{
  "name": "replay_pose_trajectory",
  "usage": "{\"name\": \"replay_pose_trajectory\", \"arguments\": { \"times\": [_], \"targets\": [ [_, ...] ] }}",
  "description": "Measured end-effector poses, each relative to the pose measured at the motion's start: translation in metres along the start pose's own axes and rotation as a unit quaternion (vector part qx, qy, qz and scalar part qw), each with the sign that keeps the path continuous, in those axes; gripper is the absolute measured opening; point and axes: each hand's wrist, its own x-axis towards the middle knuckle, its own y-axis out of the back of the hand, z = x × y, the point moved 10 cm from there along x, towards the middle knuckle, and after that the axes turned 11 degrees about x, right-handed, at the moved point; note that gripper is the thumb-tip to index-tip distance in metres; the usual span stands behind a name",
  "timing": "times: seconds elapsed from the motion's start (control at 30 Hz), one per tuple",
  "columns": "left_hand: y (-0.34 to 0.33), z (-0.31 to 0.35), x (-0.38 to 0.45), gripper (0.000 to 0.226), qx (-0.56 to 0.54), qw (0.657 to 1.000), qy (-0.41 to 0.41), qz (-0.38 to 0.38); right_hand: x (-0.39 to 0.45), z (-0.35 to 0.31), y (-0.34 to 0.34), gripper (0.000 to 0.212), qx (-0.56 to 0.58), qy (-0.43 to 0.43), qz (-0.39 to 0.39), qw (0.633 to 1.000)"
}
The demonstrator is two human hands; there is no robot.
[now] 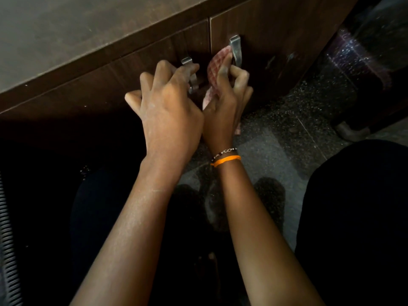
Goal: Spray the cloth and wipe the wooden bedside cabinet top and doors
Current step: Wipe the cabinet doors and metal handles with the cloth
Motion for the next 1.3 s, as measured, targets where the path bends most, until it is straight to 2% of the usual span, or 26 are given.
{"name": "replay_pose_trajectory", "arguments": {
  "times": [0.03, 0.1, 0.17, 0.2, 0.23, 0.3, 0.37, 0.43, 0.53, 0.63, 0.73, 0.8, 0.93, 1.03, 1.1, 1.2, 1.27, 1.3],
  "targets": [
    [-0.001, 0.001, 0.001, 0.056, 0.002, 1.000, -0.002, 0.001, -0.002, 0.001, 0.000, 0.059, -0.028, 0.013, -0.008, 0.999],
    [-0.002, 0.006, 0.001, 0.054, -0.010, 1.000, -0.016, 0.001, -0.018, 0.020, -0.008, 0.065, -0.089, 0.031, -0.071, 0.993],
    [-0.005, 0.016, 0.002, 0.068, -0.034, 0.998, -0.045, -0.009, -0.035, 0.052, -0.006, 0.056, -0.026, -0.046, -0.108, 0.993],
    [-0.008, 0.022, 0.002, 0.072, -0.043, 0.997, -0.061, -0.015, -0.039, 0.068, 0.001, 0.049, 0.045, -0.116, -0.084, 0.989],
    [-0.012, 0.027, 0.003, 0.072, -0.046, 0.996, -0.074, -0.018, -0.039, 0.084, 0.012, 0.042, 0.101, -0.181, -0.027, 0.978],
    [-0.020, 0.035, 0.004, 0.071, -0.029, 0.995, -0.088, -0.022, -0.031, 0.091, 0.038, 0.037, 0.178, -0.248, 0.095, 0.948],
    [-0.026, 0.043, 0.005, 0.078, -0.005, 0.995, -0.100, -0.029, -0.006, 0.072, 0.046, 0.035, 0.234, -0.211, 0.125, 0.941],
    [-0.031, 0.050, 0.005, 0.084, 0.018, 0.993, -0.111, -0.045, 0.019, 0.043, 0.043, 0.035, 0.235, -0.155, 0.104, 0.954],
    [-0.037, 0.055, 0.006, 0.081, 0.039, 0.990, -0.121, -0.052, 0.032, 0.022, 0.038, 0.045, 0.173, -0.105, 0.080, 0.976],
    [-0.043, 0.057, 0.007, 0.066, 0.061, 0.990, -0.119, -0.054, 0.038, 0.042, 0.038, 0.047, 0.083, -0.110, 0.028, 0.990],
    [-0.048, 0.059, 0.007, 0.073, 0.091, 0.987, -0.118, -0.056, 0.055, 0.051, 0.035, 0.048, 0.026, -0.098, -0.054, 0.993],
    [-0.049, 0.062, 0.007, 0.073, 0.104, 0.985, -0.123, -0.058, 0.065, 0.053, 0.031, 0.050, 0.036, -0.083, -0.076, 0.993],
    [-0.055, 0.071, 0.010, 0.066, 0.114, 0.983, -0.133, -0.058, 0.060, 0.051, 0.029, 0.045, 0.031, -0.068, -0.057, 0.996],
    [-0.056, 0.074, 0.011, 0.058, 0.115, 0.982, -0.137, -0.064, 0.032, 0.054, 0.030, 0.033, 0.033, -0.098, 0.010, 0.995],
    [-0.057, 0.074, 0.010, 0.058, 0.116, 0.981, -0.140, -0.076, 0.008, 0.079, 0.018, 0.033, 0.138, -0.188, 0.032, 0.972],
    [-0.054, 0.073, 0.005, 0.088, 0.098, 0.982, -0.137, -0.086, -0.022, 0.136, 0.000, 0.039, 0.260, -0.369, 0.083, 0.888],
    [-0.052, 0.073, 0.005, 0.090, 0.103, 0.982, -0.142, -0.065, -0.028, 0.155, 0.002, 0.036, 0.276, -0.425, 0.135, 0.852],
    [-0.053, 0.073, 0.007, 0.086, 0.108, 0.982, -0.144, -0.057, -0.026, 0.151, 0.006, 0.036, 0.274, -0.428, 0.151, 0.848]
  ]
}}
